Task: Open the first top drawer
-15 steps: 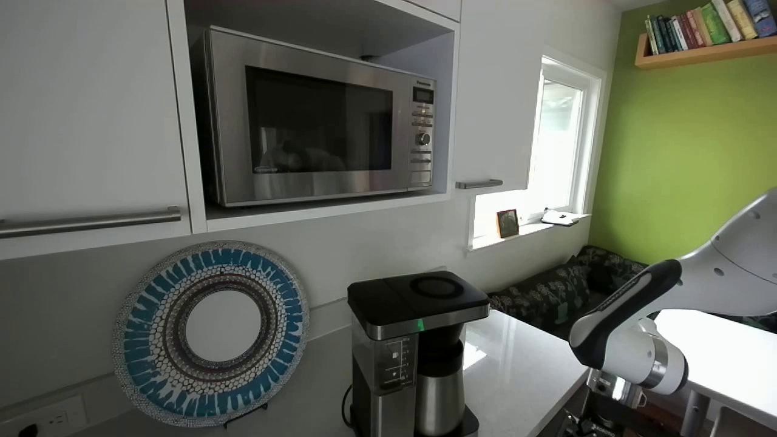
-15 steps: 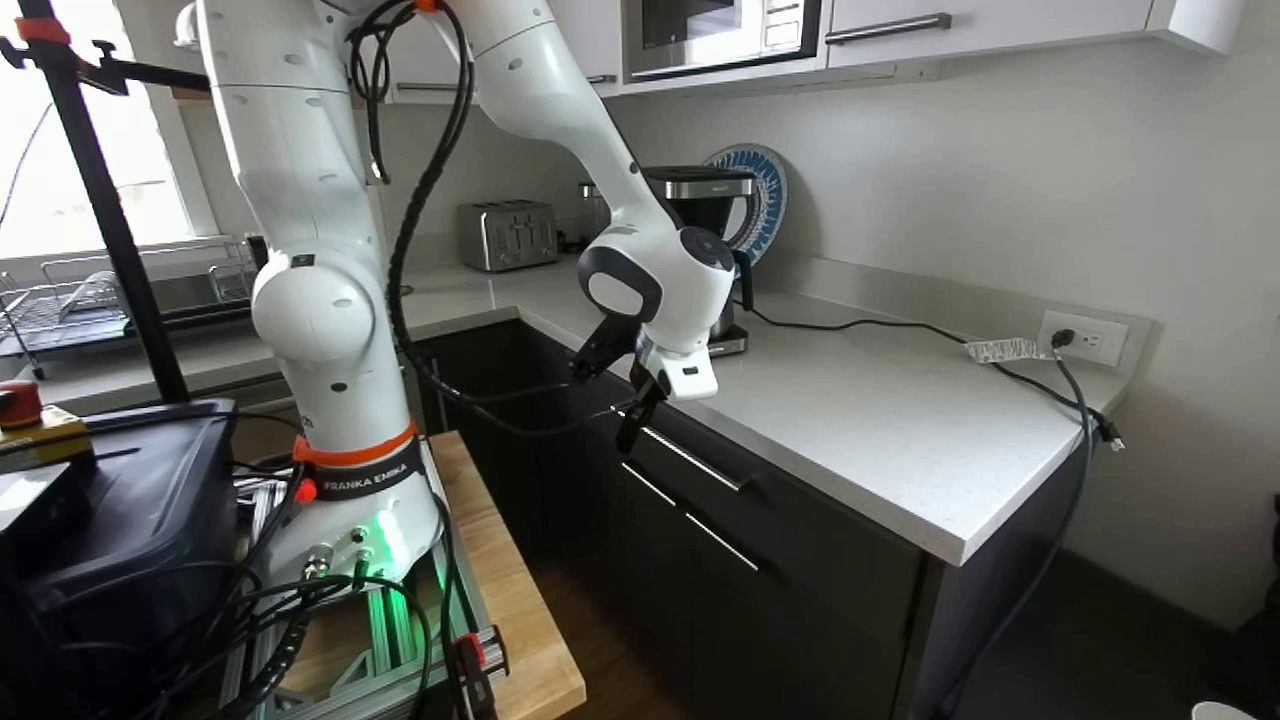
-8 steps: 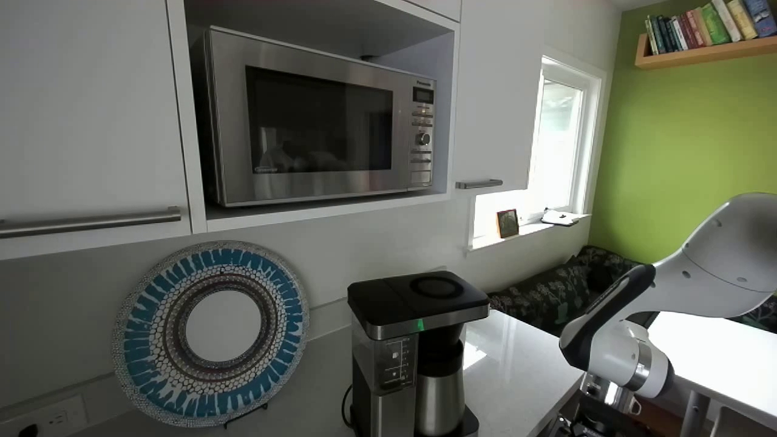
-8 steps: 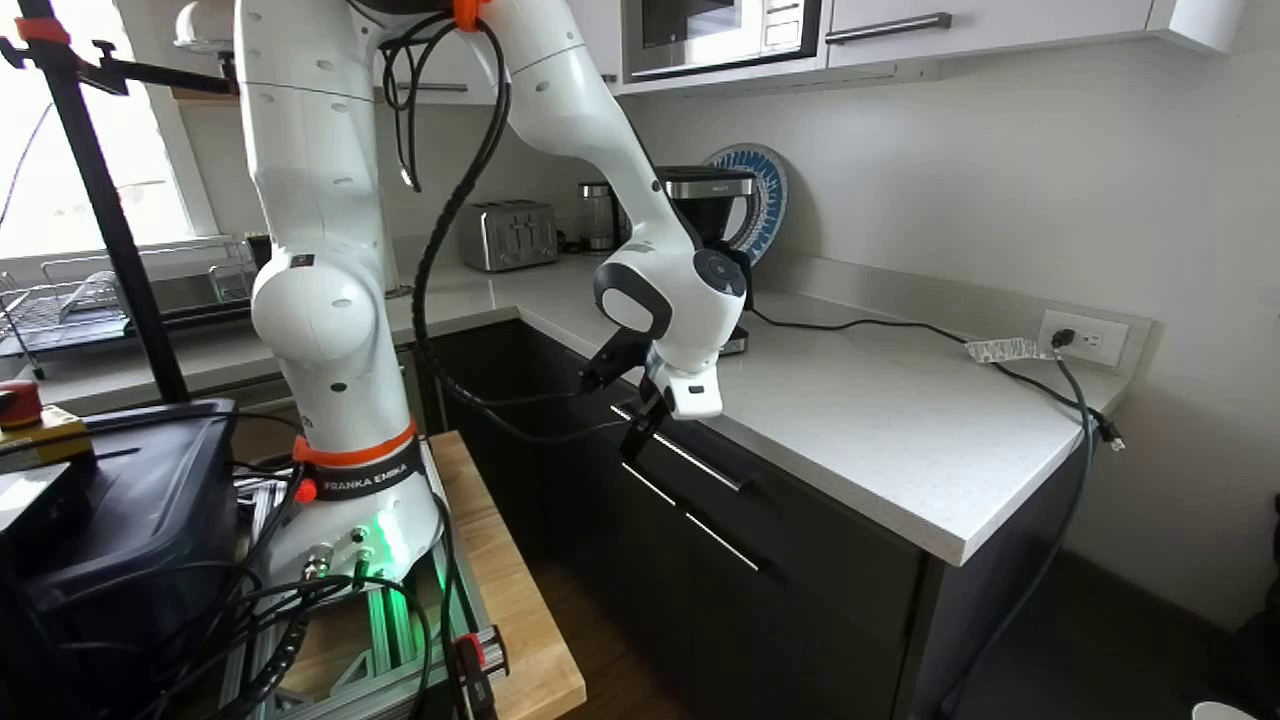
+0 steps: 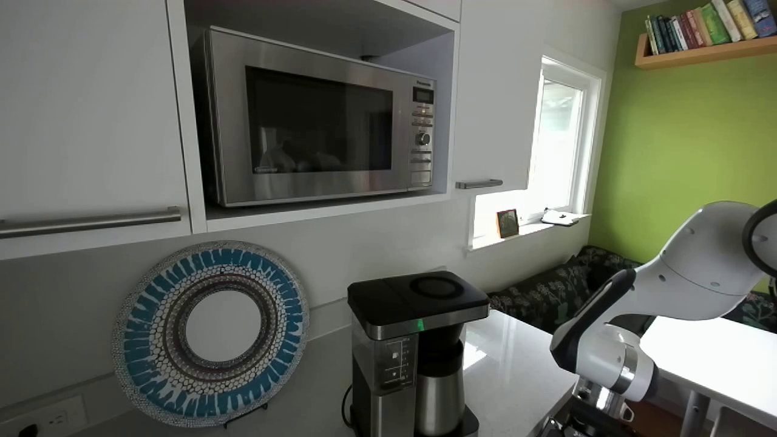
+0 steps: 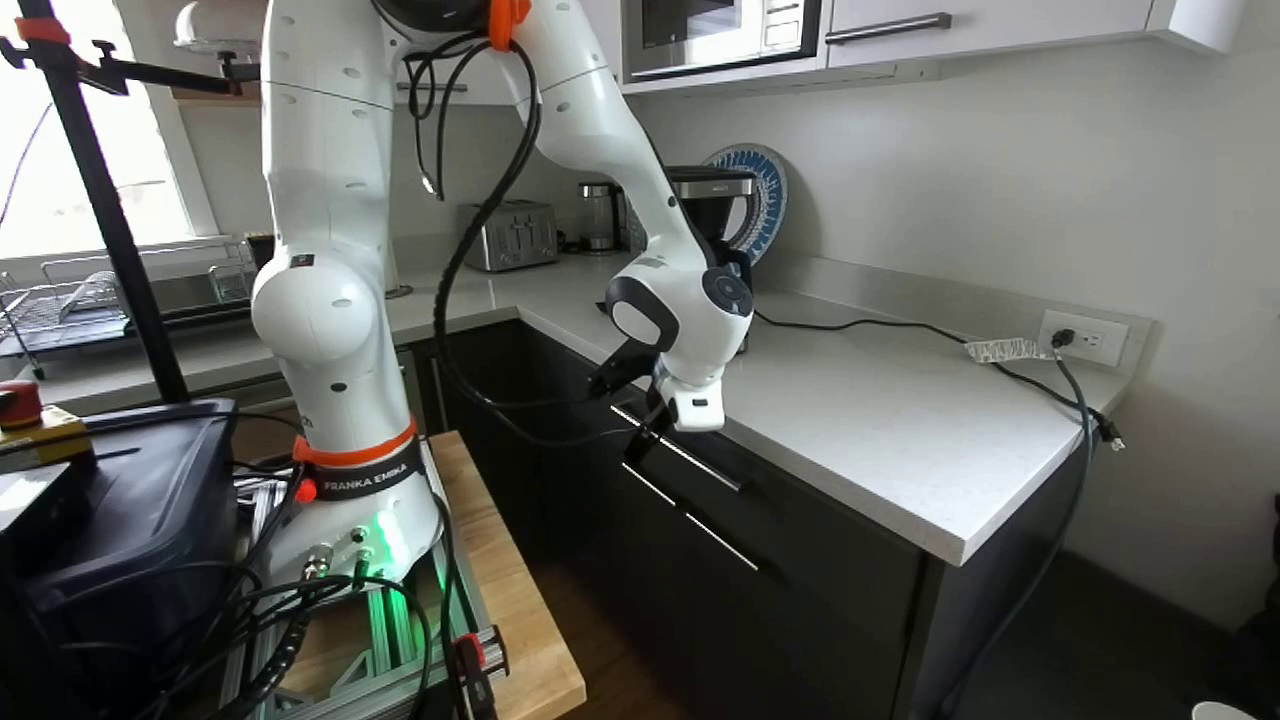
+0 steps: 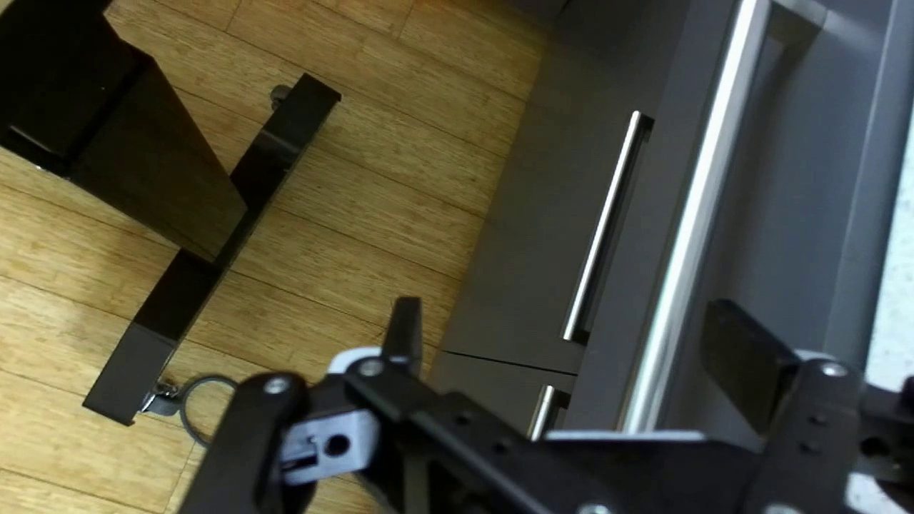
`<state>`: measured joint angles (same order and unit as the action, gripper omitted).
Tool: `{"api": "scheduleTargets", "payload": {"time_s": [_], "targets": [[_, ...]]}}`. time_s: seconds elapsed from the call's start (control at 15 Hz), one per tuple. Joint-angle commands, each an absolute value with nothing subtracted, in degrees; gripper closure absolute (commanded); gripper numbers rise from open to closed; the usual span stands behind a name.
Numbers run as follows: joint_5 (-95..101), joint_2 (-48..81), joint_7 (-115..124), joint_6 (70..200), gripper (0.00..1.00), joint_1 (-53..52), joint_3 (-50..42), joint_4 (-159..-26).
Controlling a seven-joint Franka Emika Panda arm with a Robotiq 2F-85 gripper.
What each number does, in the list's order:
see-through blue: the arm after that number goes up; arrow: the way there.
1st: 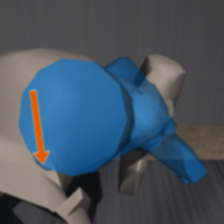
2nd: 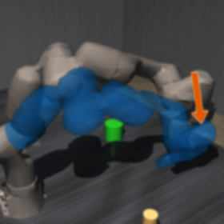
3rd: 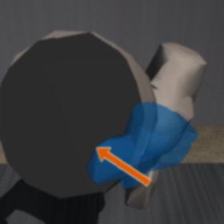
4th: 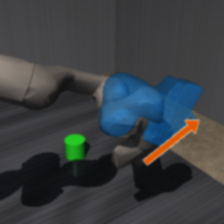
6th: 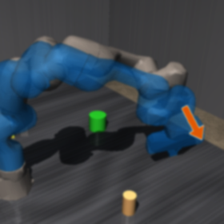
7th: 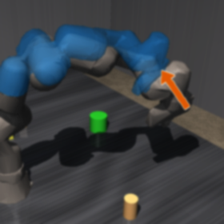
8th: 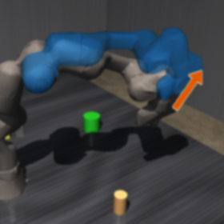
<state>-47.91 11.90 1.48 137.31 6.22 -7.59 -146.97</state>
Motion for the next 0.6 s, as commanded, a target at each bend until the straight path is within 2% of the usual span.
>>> {"api": "scheduleTargets", "payload": {"time_s": [0.0, 0.53], "targets": [[-49.16, 13.64, 2.71, 138.7, 0.0, 6.49, -6.69, -146.09], [-48.67, 14.16, 6.85, 143.35, 0.0, 5.48, -5.59, -146.4]]}}
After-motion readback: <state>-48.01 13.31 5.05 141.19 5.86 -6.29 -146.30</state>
